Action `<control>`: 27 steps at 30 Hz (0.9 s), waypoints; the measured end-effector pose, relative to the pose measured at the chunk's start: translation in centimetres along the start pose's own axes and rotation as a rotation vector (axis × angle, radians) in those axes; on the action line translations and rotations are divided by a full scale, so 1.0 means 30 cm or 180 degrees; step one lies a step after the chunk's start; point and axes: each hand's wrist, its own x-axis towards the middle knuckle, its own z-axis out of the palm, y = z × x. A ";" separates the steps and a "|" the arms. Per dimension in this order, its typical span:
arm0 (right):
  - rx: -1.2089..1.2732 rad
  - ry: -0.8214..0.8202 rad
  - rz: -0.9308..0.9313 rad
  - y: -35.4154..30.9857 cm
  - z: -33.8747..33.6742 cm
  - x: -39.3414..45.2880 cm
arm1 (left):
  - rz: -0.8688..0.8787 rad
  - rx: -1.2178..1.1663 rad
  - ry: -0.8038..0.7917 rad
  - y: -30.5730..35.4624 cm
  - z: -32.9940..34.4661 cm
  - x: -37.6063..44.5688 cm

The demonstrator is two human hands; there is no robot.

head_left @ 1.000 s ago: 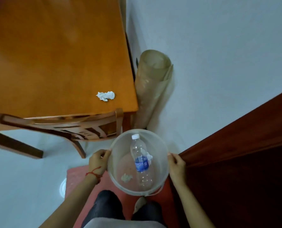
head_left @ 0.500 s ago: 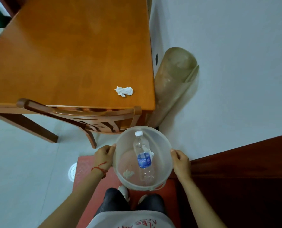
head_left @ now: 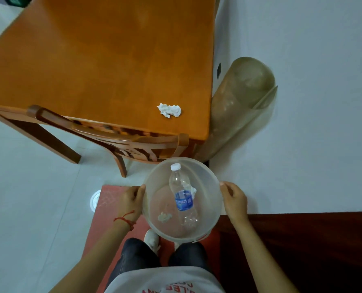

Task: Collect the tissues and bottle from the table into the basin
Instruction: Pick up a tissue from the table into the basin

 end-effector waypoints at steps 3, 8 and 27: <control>0.0105 0.0139 -0.0189 -0.081 0.012 0.074 | -0.0191 -0.0110 0.0027 -0.030 0.018 -0.002; 0.0342 0.0121 -0.0742 -0.255 0.082 0.228 | -0.0380 -0.0168 0.0171 -0.035 0.036 -0.008; -0.1628 -0.1489 -0.2365 -0.518 0.470 0.661 | -0.0446 -0.0248 0.0555 -0.043 0.056 0.003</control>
